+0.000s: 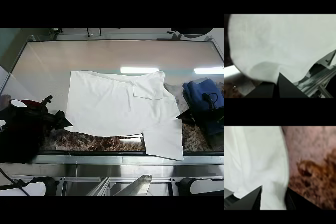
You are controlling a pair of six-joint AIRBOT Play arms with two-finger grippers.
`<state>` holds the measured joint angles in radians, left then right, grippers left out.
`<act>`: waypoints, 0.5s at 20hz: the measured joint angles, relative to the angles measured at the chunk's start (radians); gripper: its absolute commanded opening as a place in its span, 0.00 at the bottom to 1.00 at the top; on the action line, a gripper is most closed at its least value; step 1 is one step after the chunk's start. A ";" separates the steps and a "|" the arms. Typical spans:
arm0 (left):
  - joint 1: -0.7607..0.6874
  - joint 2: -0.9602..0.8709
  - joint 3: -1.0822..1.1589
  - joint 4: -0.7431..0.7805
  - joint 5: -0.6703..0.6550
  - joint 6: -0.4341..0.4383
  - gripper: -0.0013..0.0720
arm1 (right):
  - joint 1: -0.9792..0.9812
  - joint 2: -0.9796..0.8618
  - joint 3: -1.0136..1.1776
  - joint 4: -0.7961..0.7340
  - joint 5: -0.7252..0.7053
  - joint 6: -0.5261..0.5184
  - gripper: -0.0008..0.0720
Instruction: Fold the shirts.
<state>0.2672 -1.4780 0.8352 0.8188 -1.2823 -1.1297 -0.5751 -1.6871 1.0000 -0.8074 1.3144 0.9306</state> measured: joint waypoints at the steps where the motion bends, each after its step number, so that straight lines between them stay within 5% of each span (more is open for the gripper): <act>1: 0.000 0.000 0.002 0.000 0.000 0.000 0.04 | 0.003 -0.004 0.000 0.000 0.001 -0.004 0.50; 5: 0.000 0.000 0.003 0.000 -0.001 0.000 0.04 | 0.011 -0.012 0.000 -0.020 -0.010 -0.015 0.04; 10: 0.000 0.009 0.045 -0.065 -0.045 0.028 0.04 | 0.013 0.012 0.009 0.099 0.073 -0.065 0.04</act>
<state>0.2672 -1.4693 0.8799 0.7536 -1.3277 -1.1015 -0.5617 -1.6749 1.0088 -0.7086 1.3876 0.8658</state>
